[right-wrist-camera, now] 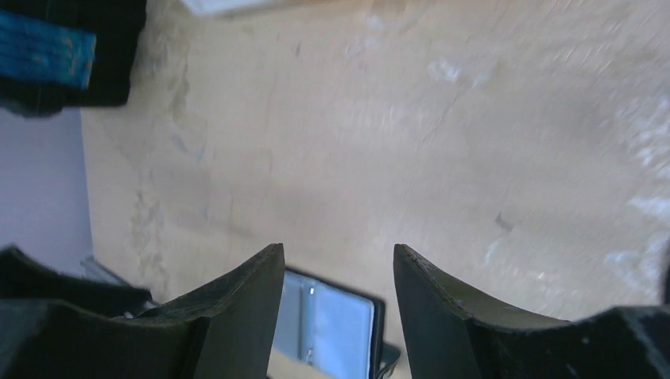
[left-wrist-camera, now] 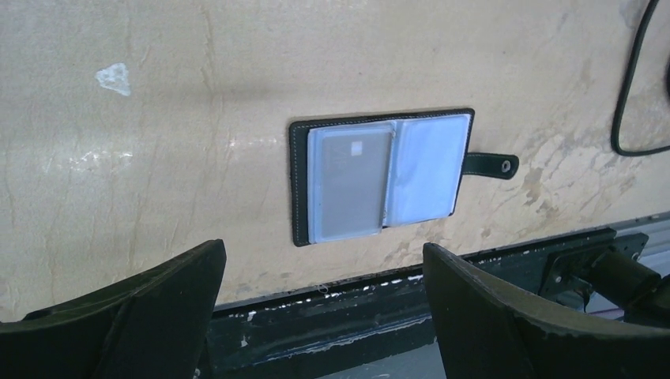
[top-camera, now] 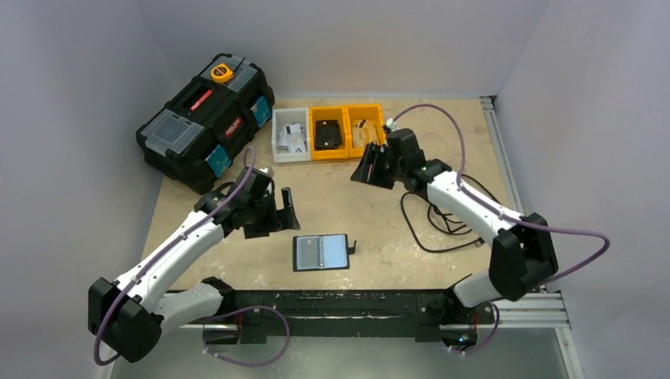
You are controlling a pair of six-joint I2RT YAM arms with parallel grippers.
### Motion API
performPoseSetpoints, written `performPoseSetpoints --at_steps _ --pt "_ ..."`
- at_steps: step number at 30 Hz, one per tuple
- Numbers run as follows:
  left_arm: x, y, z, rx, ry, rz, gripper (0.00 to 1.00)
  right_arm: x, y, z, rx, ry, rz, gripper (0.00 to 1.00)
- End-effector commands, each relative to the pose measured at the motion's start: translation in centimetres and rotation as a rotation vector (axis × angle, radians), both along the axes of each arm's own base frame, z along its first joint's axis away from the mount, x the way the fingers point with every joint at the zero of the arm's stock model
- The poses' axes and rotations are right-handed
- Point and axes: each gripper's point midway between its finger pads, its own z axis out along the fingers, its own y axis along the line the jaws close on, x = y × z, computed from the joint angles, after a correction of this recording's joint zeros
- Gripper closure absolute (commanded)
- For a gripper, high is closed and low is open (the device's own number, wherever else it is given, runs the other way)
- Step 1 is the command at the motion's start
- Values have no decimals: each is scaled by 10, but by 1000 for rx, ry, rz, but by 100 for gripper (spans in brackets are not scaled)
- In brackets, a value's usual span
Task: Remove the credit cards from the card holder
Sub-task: Remove the credit card from the card holder.
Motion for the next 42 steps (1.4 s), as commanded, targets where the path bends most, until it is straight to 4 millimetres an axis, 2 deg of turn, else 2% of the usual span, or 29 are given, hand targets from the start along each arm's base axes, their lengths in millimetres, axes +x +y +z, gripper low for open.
performPoseSetpoints --at_steps 1,9,13,17,22,29,42 --pt "9 5 -2 -24 6 39 4 -40 24 3 50 -24 15 46" --pt "13 14 -12 -49 43 78 4 -109 81 -21 94 45 127 47" --pt "13 16 -19 -73 72 94 4 -133 104 -36 49 65 171 47" --pt "12 18 -22 -76 81 106 4 -148 120 -55 -28 72 189 47" --pt "11 21 -25 -75 90 115 4 -160 134 -78 -125 74 208 48" --pt "10 21 -27 -76 97 117 4 -166 151 -94 -175 81 241 49" --pt "6 20 -34 -88 109 113 4 -168 149 -127 -279 127 251 53"
